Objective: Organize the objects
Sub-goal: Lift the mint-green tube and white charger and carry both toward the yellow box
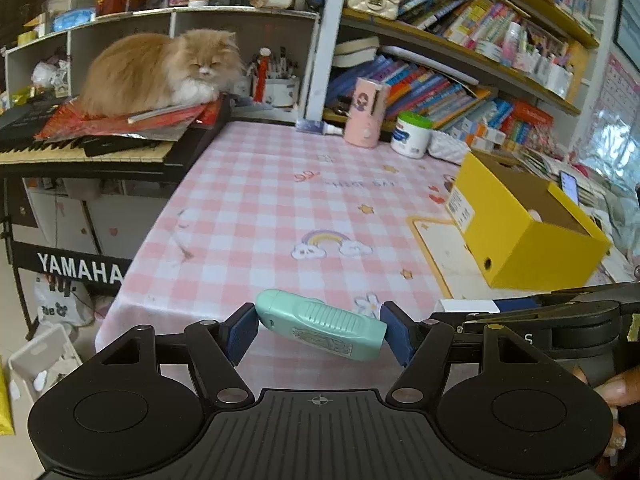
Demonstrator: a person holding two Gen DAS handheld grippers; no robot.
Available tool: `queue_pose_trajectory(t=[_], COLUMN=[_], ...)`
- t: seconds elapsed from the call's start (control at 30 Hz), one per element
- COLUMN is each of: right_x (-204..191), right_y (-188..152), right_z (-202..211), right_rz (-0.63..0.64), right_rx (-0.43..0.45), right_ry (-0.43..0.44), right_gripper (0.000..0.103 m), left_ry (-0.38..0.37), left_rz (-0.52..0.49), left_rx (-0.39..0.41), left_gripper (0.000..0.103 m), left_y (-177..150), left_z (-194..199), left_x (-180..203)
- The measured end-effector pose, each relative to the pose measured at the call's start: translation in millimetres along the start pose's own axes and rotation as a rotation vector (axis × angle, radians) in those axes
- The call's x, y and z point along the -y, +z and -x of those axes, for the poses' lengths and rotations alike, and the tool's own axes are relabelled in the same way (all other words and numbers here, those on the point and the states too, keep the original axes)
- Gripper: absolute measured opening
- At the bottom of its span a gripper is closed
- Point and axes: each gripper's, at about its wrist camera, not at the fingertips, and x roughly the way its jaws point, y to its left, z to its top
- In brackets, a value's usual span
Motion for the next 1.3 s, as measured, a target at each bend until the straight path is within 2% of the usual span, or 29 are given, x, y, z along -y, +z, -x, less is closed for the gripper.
queue_pose_trajectory(t=[0.17,0.53,0.97,1.1,1.3], right_x=[3,31,89,108,134], right_y=[-22,-55,-80,-85,-82], right_z=[10,40,75,85,92], right_rz=[-0.046,-0.16,-0.318,-0.36,-0.388], right_rx=[-0.01,-0.01,0.024,0.036,0.057], right_ry=[-0.024,-0.126,-0.268,-0.304,-0.323], right_gripper=[0.063,0.063,0.063,0.063,0.063], left_ry=[-0.054,-0.181,-0.344,-0.371,-0.371], left_rz=[-0.044,-0.131,-0.267,-0.3,-0.326], left_rx=[-0.04,-0.059,-0.087,-0.087,-0.068], left_gripper=[0.067,0.067,0.067,0.067,0.067], left_y=[-12,-14,-9,-5,6], left_z=[1,-7,-31,-38,-47], left_x=[11,46,116,136,159])
